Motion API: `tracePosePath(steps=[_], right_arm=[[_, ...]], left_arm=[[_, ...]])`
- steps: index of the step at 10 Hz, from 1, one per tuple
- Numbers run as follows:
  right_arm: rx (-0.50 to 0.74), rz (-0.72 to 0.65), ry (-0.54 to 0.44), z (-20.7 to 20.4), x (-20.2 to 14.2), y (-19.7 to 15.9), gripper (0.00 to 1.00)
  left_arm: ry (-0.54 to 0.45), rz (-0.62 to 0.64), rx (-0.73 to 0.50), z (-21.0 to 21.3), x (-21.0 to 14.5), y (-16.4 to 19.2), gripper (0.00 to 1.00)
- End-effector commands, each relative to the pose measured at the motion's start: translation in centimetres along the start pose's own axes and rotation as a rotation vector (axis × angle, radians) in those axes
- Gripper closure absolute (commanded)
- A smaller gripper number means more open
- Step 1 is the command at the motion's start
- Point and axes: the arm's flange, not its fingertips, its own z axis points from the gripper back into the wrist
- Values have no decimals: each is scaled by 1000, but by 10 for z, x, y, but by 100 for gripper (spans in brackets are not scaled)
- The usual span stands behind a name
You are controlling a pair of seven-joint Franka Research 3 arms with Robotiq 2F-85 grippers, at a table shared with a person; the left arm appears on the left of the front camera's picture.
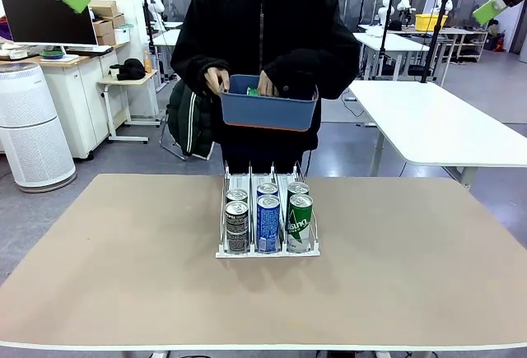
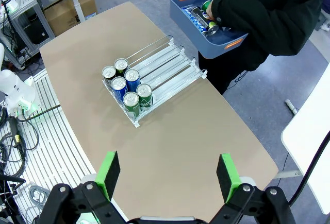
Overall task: Fill the beverage cans into the dispenser.
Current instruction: Pick up the Sprite handed by the human.
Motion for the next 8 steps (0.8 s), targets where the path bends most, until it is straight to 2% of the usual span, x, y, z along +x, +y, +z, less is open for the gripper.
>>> tracePosePath(steps=[1, 8], right_arm=[[-1, 0, -1, 0, 0, 0, 0], [-1, 0, -1, 0, 0, 0, 0]], left_arm=[[-6, 11, 1, 0, 1, 0, 0], [-6, 11, 1, 0, 1, 0, 0]])
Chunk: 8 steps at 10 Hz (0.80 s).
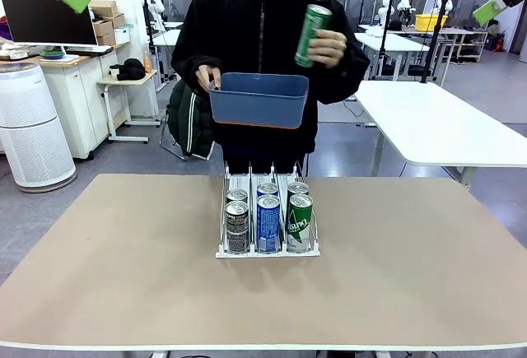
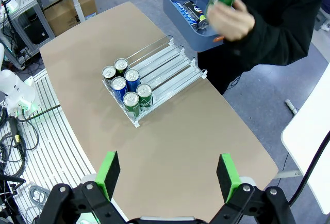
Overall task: Fill the beverage cans into the dispenser.
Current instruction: Pick up the Sprite handed by the human.
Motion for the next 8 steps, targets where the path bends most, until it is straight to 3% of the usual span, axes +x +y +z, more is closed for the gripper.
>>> tracePosePath(steps=[1, 8], right_arm=[[-1, 0, -1, 0, 0, 0, 0], [-1, 0, -1, 0, 0, 0, 0]], left_arm=[[-6, 11, 1, 0, 1, 0, 0], [-6, 11, 1, 0, 1, 0, 0]])
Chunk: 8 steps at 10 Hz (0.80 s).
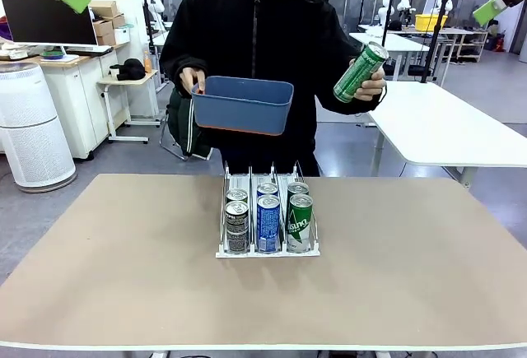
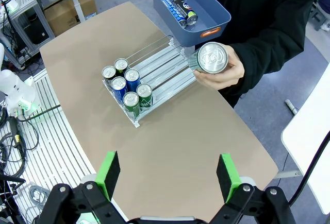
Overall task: Fill the beverage cans into the dispenser.
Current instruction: Pick up the Sprite handed by the human.
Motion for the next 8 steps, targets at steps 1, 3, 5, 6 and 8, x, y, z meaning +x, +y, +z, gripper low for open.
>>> tracePosePath(steps=[1, 3, 5, 6, 8], right_arm=[[-1, 0, -1, 0, 0, 0, 0], [-1, 0, -1, 0, 0, 0, 0], [-1, 0, -1, 0, 0, 0, 0], [-1, 0, -1, 0, 0, 0, 0], [-1, 0, -1, 0, 0, 0, 0]], left_arm=[[-6, 11, 1, 0, 1, 0, 0], [-6, 11, 1, 0, 1, 0, 0], [-6, 11, 1, 0, 1, 0, 0], [-6, 11, 1, 0, 1, 0, 0], [-6, 11, 1, 0, 1, 0, 0]])
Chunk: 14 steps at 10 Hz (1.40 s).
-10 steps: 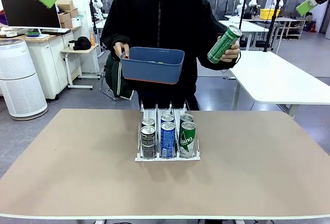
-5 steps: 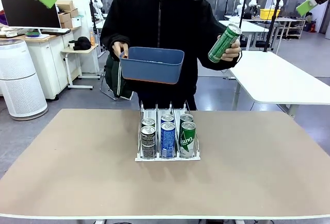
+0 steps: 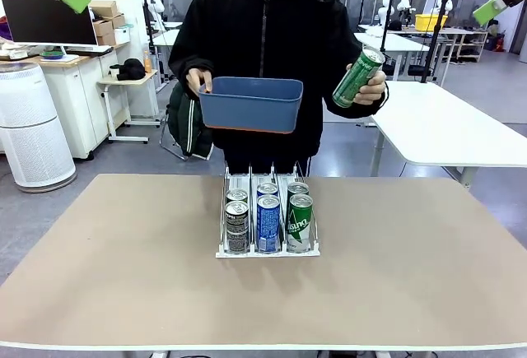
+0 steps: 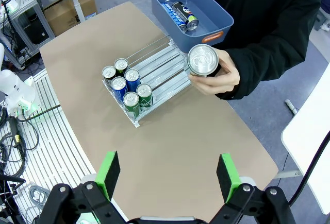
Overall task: Fill the beverage cans into the dispenser.
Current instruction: Pick up the Sprite handed by the human.
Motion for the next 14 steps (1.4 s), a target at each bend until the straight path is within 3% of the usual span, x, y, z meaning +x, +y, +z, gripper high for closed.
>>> tracePosePath(steps=[1, 12, 14], right_arm=[[-1, 0, -1, 0, 0, 0, 0], [0, 0, 0, 0, 0, 0, 0], [34, 2, 38, -19, 25, -17, 0]], left_arm=[[-6, 11, 1, 0, 1, 0, 0], [-6, 11, 1, 0, 1, 0, 0], [-6, 11, 1, 0, 1, 0, 0]])
